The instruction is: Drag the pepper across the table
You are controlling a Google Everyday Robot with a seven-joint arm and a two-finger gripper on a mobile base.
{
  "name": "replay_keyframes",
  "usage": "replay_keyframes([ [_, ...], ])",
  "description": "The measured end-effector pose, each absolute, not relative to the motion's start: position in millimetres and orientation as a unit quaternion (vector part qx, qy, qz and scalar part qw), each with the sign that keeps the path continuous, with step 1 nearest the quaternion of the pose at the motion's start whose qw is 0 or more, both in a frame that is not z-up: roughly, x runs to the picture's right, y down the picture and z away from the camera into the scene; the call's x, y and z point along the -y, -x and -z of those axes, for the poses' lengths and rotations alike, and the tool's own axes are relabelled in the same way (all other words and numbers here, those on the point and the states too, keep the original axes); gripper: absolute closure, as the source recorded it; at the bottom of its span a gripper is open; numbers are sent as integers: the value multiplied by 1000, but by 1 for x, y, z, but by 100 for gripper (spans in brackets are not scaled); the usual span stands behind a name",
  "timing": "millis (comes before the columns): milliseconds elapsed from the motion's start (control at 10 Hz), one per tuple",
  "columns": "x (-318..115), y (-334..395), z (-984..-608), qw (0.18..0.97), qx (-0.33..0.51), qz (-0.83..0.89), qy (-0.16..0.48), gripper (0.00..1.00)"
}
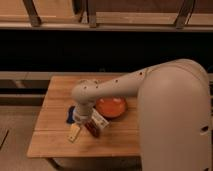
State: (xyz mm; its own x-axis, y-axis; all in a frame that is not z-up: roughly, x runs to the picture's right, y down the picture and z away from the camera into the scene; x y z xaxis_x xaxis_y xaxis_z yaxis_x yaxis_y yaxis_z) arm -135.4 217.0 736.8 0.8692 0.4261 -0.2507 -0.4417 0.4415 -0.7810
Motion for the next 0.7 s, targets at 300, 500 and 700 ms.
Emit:
replay_keyframes([
  [300, -235, 137, -744, 834, -30, -265, 483, 20],
  [500, -240, 136, -752, 827, -39, -272, 491, 20],
  [700, -237, 132, -756, 826, -46, -278, 488, 20],
])
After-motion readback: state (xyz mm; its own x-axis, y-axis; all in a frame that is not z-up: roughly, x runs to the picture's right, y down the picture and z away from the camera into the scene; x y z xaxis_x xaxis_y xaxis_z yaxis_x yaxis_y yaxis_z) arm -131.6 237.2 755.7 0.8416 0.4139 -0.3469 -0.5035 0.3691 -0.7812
